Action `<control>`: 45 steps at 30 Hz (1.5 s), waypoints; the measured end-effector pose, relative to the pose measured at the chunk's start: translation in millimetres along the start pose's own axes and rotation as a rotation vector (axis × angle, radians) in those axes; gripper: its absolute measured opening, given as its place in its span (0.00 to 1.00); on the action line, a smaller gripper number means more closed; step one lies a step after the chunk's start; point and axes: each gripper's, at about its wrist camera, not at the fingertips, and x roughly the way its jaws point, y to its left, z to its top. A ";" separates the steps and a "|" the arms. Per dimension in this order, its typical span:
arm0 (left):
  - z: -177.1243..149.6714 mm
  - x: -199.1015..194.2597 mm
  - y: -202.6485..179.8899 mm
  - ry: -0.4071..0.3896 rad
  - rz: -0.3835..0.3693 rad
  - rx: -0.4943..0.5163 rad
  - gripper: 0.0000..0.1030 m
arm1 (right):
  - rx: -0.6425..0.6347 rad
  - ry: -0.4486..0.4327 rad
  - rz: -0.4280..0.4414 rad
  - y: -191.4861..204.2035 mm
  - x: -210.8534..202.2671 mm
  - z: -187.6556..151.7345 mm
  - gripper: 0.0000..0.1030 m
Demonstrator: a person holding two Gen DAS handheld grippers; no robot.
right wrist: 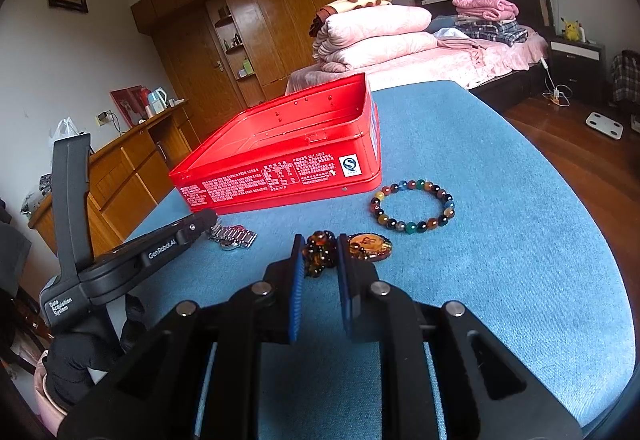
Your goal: Organize jewelry
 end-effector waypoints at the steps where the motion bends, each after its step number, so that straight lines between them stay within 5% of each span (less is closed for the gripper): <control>1: -0.3 -3.3 1.5 -0.011 -0.002 -0.001 0.07 | 0.000 0.000 0.000 -0.2 -0.2 0.1 0.14; 14: 1.8 -46.0 20.3 -0.100 -0.064 -0.032 0.07 | -0.011 -0.009 0.005 3.8 1.5 0.6 0.14; 20: -15.8 -22.4 29.0 0.005 -0.021 -0.001 0.08 | -0.031 -0.001 0.004 12.0 3.7 -1.3 0.14; 25: -23.5 -22.9 24.2 0.002 0.037 0.041 0.29 | -0.034 0.003 0.001 13.3 5.8 -1.2 0.14; 32: -25.3 -21.0 22.8 -0.006 0.081 0.046 0.41 | -0.037 0.004 0.003 14.5 6.4 -1.6 0.14; 45: -13.7 1.4 9.0 0.066 0.053 0.099 0.43 | -0.032 0.007 0.010 12.6 6.3 -1.8 0.14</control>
